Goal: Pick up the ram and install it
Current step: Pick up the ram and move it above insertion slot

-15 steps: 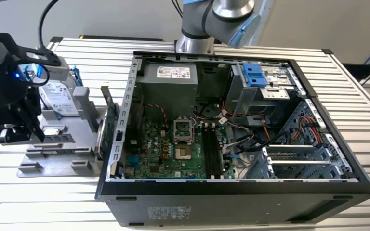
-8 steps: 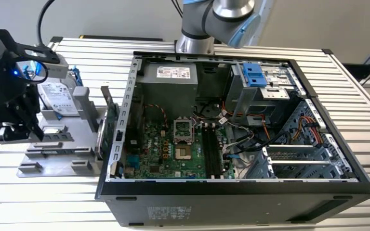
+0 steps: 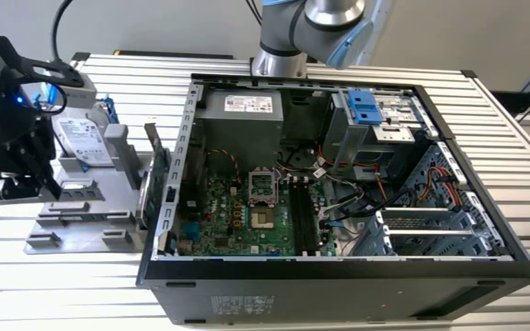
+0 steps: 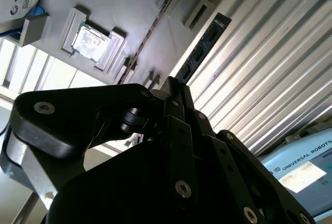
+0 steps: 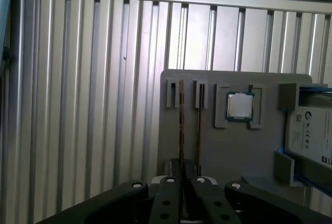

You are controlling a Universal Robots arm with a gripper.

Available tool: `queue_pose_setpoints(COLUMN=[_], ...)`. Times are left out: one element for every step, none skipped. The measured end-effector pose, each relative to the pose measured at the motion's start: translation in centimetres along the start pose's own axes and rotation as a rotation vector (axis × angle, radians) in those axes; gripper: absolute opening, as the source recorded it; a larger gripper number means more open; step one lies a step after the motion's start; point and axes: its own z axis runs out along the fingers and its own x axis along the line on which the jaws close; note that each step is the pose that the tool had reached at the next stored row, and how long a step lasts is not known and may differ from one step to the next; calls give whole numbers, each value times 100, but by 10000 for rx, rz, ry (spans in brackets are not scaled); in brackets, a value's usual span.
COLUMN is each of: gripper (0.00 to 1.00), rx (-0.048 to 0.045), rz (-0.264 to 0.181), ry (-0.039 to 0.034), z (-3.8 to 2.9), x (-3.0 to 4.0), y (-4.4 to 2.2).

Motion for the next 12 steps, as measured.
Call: queue_pose_setpoints(gripper=[0, 0, 0, 0, 0, 0, 0, 0, 0, 0, 0, 0], rx=[0, -1, -1, 0, 0, -1, 0, 0, -1, 0, 0, 0], rz=[0, 0, 0, 0, 0, -1, -1, 0, 0, -1, 0, 0], ry=[0, 1, 0, 0, -1, 1, 0, 0, 0, 0, -1, -1], z=[-6, -13, -19, -24, -30, -37, -43, -50, -57, -63, -69, -75], x=[0, 0, 0, 0, 0, 0, 0, 0, 0, 0, 0, 0], y=[0, 0, 0, 0, 0, 1, 0, 1, 1, 1, 1, 1])
